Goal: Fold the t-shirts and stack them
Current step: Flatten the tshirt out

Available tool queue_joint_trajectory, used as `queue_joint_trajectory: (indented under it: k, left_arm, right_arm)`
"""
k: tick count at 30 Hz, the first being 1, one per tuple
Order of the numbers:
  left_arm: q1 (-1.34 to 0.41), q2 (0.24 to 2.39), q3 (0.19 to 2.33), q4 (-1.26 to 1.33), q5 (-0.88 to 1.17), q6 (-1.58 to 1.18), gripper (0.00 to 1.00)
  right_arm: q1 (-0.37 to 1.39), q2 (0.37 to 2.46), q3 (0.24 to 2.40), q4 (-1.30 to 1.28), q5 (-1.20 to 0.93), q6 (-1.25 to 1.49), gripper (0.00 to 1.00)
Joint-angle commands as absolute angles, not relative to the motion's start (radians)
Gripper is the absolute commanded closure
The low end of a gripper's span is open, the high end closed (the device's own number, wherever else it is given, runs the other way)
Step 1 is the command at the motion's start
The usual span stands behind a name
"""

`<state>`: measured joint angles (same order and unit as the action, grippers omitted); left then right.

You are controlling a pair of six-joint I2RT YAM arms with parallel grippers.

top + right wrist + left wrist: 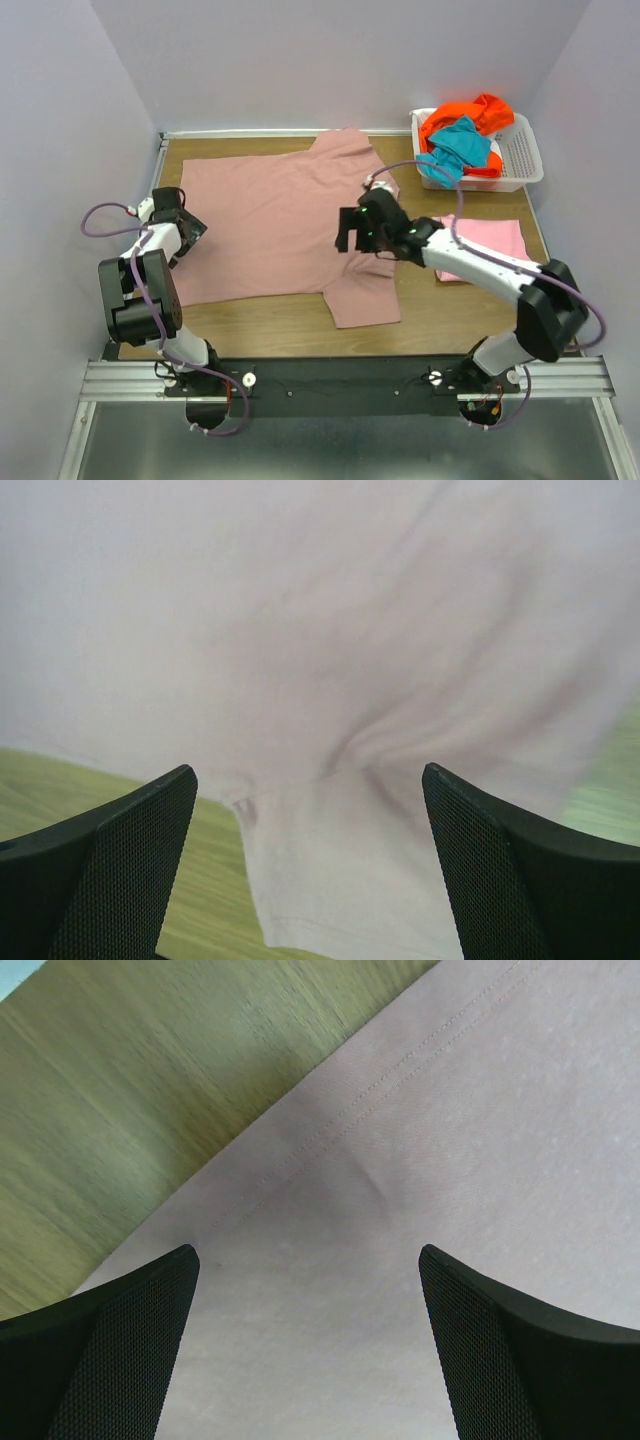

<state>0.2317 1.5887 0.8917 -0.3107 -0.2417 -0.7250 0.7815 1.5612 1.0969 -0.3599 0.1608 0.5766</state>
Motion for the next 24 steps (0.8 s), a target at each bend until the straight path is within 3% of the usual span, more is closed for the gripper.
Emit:
queue_joint_trajectory:
  k: [1, 8, 13, 15, 24]
  left_arm:
    - [0.235, 1.540, 0.919, -0.342, -0.272, -0.706, 0.01]
    - [0.209, 1.493, 0.934, -0.348, -0.261, -0.710, 0.01]
    - [0.147, 1.486, 0.937, -0.348, -0.265, -0.716, 0.01]
    - [0.121, 1.491, 0.945, -0.350, -0.270, -0.718, 0.01]
    - [0.087, 1.545, 0.954, -0.345, -0.285, -0.718, 0.01]
  right_arm:
    - [0.587, 1.461, 1.032, -0.396, 0.195, 0.615, 0.00]
    - [0.399, 1.537, 1.009, -0.426, 0.248, 0.594, 0.09]
    - [0.354, 1.643, 1.072, -0.430, 0.307, 0.591, 0.42]
    - [0.356, 1.693, 1.097, -0.430, 0.298, 0.578, 0.48]
    - [0.356, 1.792, 1.157, -0.416, 0.163, 0.534, 0.52]
